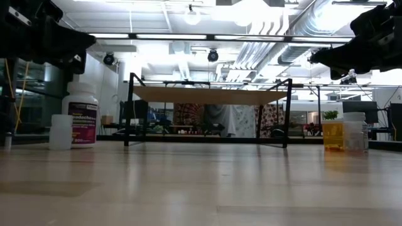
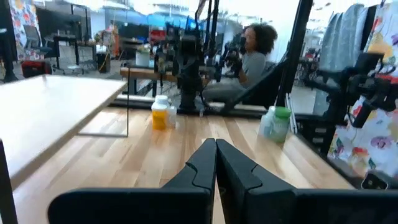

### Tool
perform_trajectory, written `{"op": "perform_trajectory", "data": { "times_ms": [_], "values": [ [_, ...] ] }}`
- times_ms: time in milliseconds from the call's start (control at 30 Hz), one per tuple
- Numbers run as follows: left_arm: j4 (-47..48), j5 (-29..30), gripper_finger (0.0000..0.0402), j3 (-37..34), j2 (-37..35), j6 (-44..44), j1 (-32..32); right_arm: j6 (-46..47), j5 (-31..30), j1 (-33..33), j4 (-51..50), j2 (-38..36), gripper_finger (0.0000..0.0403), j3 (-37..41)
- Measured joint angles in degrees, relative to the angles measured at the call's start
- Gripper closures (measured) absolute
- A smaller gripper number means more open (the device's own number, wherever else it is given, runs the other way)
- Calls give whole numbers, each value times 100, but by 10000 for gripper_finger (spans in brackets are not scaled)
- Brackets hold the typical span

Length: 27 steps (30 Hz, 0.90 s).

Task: Pick and place medicine bottles onto shelf by color
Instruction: Put the white purple pill bottle on the shelf

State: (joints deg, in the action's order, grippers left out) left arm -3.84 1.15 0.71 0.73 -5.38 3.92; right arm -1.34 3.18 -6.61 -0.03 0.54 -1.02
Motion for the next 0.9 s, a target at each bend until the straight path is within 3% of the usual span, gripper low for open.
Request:
{"op": "perform_trajectory", "data": {
  "times_ms": [167,333,533,733,900],
  "values": [
    [-991,560,401,2,6,-244,2,0,0,0,0,-2,402,0],
    [-1328,593,368,66,162,-337,2,2,0,0,0,0,402,0],
    [-921,550,256,614,897,-646,2,0,1,1,0,-1,402,0],
    [336,596,129,1657,1904,-648,2,0,1,0,0,-2,402,0],
    [1635,606,74,2677,2683,-647,2,2,0,2,0,-2,402,0]
  ]
}}
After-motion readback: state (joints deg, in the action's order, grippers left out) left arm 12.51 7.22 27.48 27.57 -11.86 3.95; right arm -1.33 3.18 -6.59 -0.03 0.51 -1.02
